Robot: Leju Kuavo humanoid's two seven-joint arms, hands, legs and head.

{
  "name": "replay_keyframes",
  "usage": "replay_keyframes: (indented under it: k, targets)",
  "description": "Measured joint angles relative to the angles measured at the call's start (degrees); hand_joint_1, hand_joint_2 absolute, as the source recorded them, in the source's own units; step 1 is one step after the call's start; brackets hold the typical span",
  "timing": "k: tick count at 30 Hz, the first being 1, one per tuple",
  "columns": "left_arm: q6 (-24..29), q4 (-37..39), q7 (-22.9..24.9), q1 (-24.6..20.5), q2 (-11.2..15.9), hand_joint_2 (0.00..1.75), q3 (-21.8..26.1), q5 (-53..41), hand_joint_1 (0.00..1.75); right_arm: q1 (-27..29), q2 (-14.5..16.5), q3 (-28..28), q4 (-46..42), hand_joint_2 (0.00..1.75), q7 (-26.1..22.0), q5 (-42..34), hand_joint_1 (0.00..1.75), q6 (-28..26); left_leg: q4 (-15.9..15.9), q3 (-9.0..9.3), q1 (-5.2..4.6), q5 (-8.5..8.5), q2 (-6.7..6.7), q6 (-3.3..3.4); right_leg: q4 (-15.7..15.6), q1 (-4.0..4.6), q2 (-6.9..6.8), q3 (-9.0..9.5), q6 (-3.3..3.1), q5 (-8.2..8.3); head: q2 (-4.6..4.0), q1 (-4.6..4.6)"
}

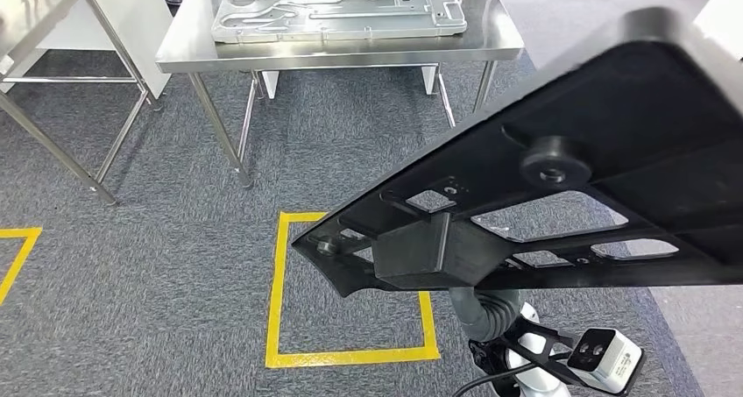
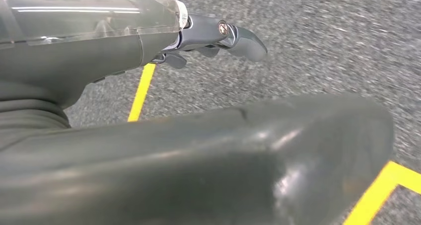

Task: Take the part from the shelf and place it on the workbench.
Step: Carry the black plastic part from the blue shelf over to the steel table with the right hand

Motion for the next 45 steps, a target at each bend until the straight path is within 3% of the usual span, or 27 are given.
replay_keyframes:
  k: [1,5,7,9,10,11,12,13,15,16,20,22,24,25,26,27,29,31,34,36,37,40,41,42,44,45]
  targets:
    - [-0.2,0.0,-0.1,0.0,0.1,0.00,0.0,0.0,0.00,0.0,-0.1,0.0,-0.1,1.75,0.0,-0.1,1.75,-0.3,-1.5,0.56,-0.12,0.33,-0.20,0.33,0.1,0.05,0.11,-0.10,0.27,-0.05,0.00,0.00]
    - [-1.0,0.0,-0.7,-0.1,0.2,0.00,0.0,0.0,0.00,0.3,-0.5,0.0,-0.8,1.75,0.0,-0.3,1.75,-0.8,-2.2,0.65,0.00,0.59,0.02,1.77,1.0,-0.03,-0.23,-0.63,1.57,-0.76,-0.01,0.00]
    - [-1.1,0.0,-0.9,-0.2,0.2,0.00,0.0,-0.1,0.00,0.4,-0.7,-0.1,-1.1,1.75,0.0,-0.3,1.75,-0.8,-2.5,0.75,0.16,0.68,0.31,2.35,6.1,-0.16,-1.36,-2.99,2.12,-3.62,-0.01,0.00]
    - [-1.1,0.0,-1.0,-0.1,0.2,0.00,0.0,-0.1,0.00,0.7,-0.7,-0.1,-1.2,1.75,0.0,-0.3,1.75,-0.7,-2.5,0.76,0.11,0.56,0.65,2.54,14.0,-0.38,-2.08,-7.03,2.57,-6.92,-0.01,0.00]
    - [-1.1,0.0,-1.0,0.0,0.2,0.00,0.0,-0.2,0.00,0.9,-0.8,-0.1,-1.2,1.75,0.0,-0.3,1.75,-0.7,-2.5,0.81,0.09,0.49,0.81,2.53,16.4,-0.50,-2.20,-8.39,2.71,-7.40,-0.01,0.00]
    - [-1.1,0.0,-1.0,0.0,0.2,0.00,0.0,-0.2,0.00,1.0,-0.8,-0.1,-1.2,1.75,0.0,-0.3,1.75,-0.7,-2.5,0.92,0.08,0.39,0.92,2.46,16.7,-0.58,-2.28,-8.66,2.77,-6.73,0.00,0.00]
    - [-1.1,0.0,-1.0,0.0,0.2,0.00,0.0,-0.2,0.00,1.1,-0.8,-0.1,-1.2,1.75,0.0,-0.3,1.75,-0.6,-2.4,1.11,0.08,0.26,0.99,2.35,14.5,-0.63,-2.40,-7.66,2.73,-5.03,0.00,0.00]
    - [-1.1,0.0,-1.0,0.0,0.2,0.00,0.0,-0.2,0.00,1.1,-0.8,-0.2,-1.3,1.75,0.0,-0.3,1.75,-0.6,-2.4,1.38,0.08,0.10,1.03,2.19,10.4,-0.64,-2.63,-5.65,2.56,-2.77,0.00,0.00]
    - [-1.1,0.0,-1.0,-0.1,0.2,0.00,0.0,-0.2,0.00,1.0,-0.8,-0.3,-1.4,1.75,0.0,-0.3,1.75,-0.5,-2.4,1.79,-0.11,-0.29,1.07,1.66,2.7,-0.36,-3.23,-1.81,1.98,-0.06,0.00,0.00]
    - [-1.1,0.0,-1.0,-0.1,0.2,0.00,0.0,-0.2,0.00,1.0,-0.8,-0.3,-1.5,1.75,0.0,-0.3,1.75,-0.5,-2.3,1.91,-0.19,-0.48,1.10,1.35,0.7,-0.17,-3.40,-0.86,1.63,0.27,0.00,0.00]
    - [-1.1,0.0,-1.0,-0.2,0.3,0.00,0.0,-0.2,0.00,1.0,-0.8,-0.4,-1.7,1.75,0.0,-0.4,1.75,-0.3,-1.9,2.19,-0.14,-1.36,1.27,0.05,-0.4,-0.11,-3.01,-0.11,0.26,-0.11,0.00,0.00]
    - [-1.0,0.0,-1.0,-0.2,0.4,0.00,0.0,-0.2,0.00,1.0,-0.8,-0.5,-1.8,1.75,0.0,-0.5,1.75,0.1,2.8,0.08,-0.03,-3.71,0.98,-0.44,-0.8,-0.30,-2.90,0.57,-0.38,-0.24,0.00,0.00]
    - [-1.0,0.0,-1.0,-0.1,0.4,0.00,0.0,-0.1,0.00,1.0,-0.8,-0.5,-1.8,1.75,0.0,-0.5,1.75,0.3,11.0,-4.50,-0.02,-6.89,0.82,-0.77,-0.8,-0.15,-2.75,0.94,-0.80,-0.63,0.00,0.00]
    - [-1.0,0.0,-1.0,-0.1,0.5,0.00,0.0,-0.1,0.00,1.0,-0.8,-0.5,-1.8,1.75,0.0,-0.5,1.75,0.4,14.0,-6.45,-0.02,-7.42,0.82,-0.85,-0.8,-0.08,-2.59,1.16,-0.87,-0.87,0.00,0.00]
    - [-1.0,0.0,-1.0,0.0,0.5,0.00,0.0,-0.1,0.00,1.0,-0.8,-0.5,-1.8,1.75,0.0,-0.5,1.75,0.4,14.8,-7.44,-0.02,-6.70,0.82,-0.83,-0.7,-0.02,-2.41,1.47,-0.87,-1.15,0.00,0.00]
    - [-1.0,0.0,-1.0,0.1,0.5,0.00,0.0,-0.1,0.00,1.1,-0.8,-0.5,-1.8,1.75,0.0,-0.5,1.75,0.4,13.2,-7.19,-0.02,-4.76,0.81,-0.72,-0.7,0.01,-2.22,1.91,-0.81,-1.49,-0.01,0.00]
    - [-1.0,0.0,-1.0,0.1,0.5,0.00,0.0,-0.1,0.00,1.1,-0.8,-0.5,-1.8,1.75,0.0,-0.5,1.75,0.4,5.5,-4.16,-0.10,0.18,0.69,-0.18,-0.7,0.05,-2.00,2.98,-0.59,-2.27,-0.01,0.00]
    - [-1.0,0.0,-1.0,0.1,0.6,0.00,0.0,-0.1,0.00,1.0,-0.8,-0.5,-1.8,1.75,0.0,-0.5,1.75,0.4,-0.2,-1.64,-0.40,2.18,0.54,0.57,-0.6,0.18,-1.86,3.52,-0.13,-2.88,0.00,0.00]
    - [-1.0,0.0,-1.0,0.1,0.7,0.00,0.0,0.0,0.00,1.0,-0.8,-0.5,-1.8,1.75,0.0,-0.5,1.75,0.5,-1.7,-0.91,-0.54,1.67,0.49,1.65,0.0,0.24,-1.81,3.50,0.89,-2.74,0.00,-0.01]
    - [-1.0,0.0,-1.0,0.1,0.7,0.00,0.0,0.0,0.00,0.8,-0.8,-0.5,-1.9,1.75,0.0,-0.4,1.75,0.5,-2.3,-0.06,-0.28,1.47,0.47,2.34,2.3,0.17,-1.95,2.69,1.42,-3.61,0.00,0.00]
    - [-1.0,0.0,-1.1,0.0,0.7,0.00,0.0,0.0,0.00,0.7,-0.8,-0.5,-1.9,1.75,0.0,-0.4,1.75,0.6,-2.5,0.32,-0.18,1.37,0.47,2.59,4.9,0.05,-2.03,1.34,1.68,-4.88,0.00,0.00]
    - [-1.0,0.0,-1.2,0.0,0.7,0.00,0.0,0.0,0.00,0.7,-0.8,-0.6,-1.9,1.75,0.0,-0.5,1.75,0.6,-2.6,0.67,-0.19,0.83,0.51,2.85,15.3,-0.44,-2.15,-5.50,2.47,-8.89,0.00,0.00]
    - [-1.0,0.0,-1.2,0.1,0.7,0.00,0.0,-0.1,0.00,0.7,-0.8,-0.6,-1.9,1.75,0.0,-0.5,1.75,0.6,-2.6,0.86,-0.18,0.62,0.51,2.78,16.6,-0.59,-2.21,-6.88,2.66,-8.68,0.00,0.00]
    - [-1.1,0.0,-1.2,0.1,0.7,0.00,0.0,-0.1,0.00,0.8,-0.8,-0.7,-1.9,1.75,0.0,-0.5,1.75,0.6,-2.6,1.19,-0.16,0.36,0.51,2.66,15.6,-0.74,-2.31,-7.00,2.82,-7.20,0.00,0.00]
    - [-1.1,0.0,-1.2,0.1,0.6,0.00,0.0,-0.2,0.00,0.8,-0.8,-0.8,-1.9,1.75,0.0,-0.5,1.75,0.6,-2.6,2.08,-0.10,-0.29,0.51,2.28,8.1,-0.96,-2.71,-4.39,2.86,-2.11,0.00,0.00]
    - [-1.1,0.0,-1.2,0.1,0.6,0.00,0.0,-0.2,0.00,0.7,-0.8,-0.8,-1.9,1.75,0.0,-0.5,1.75,0.6,-2.5,2.49,-0.13,-0.62,0.51,2.01,4.3,-0.90,-2.98,-2.93,2.67,-0.76,0.00,0.01]
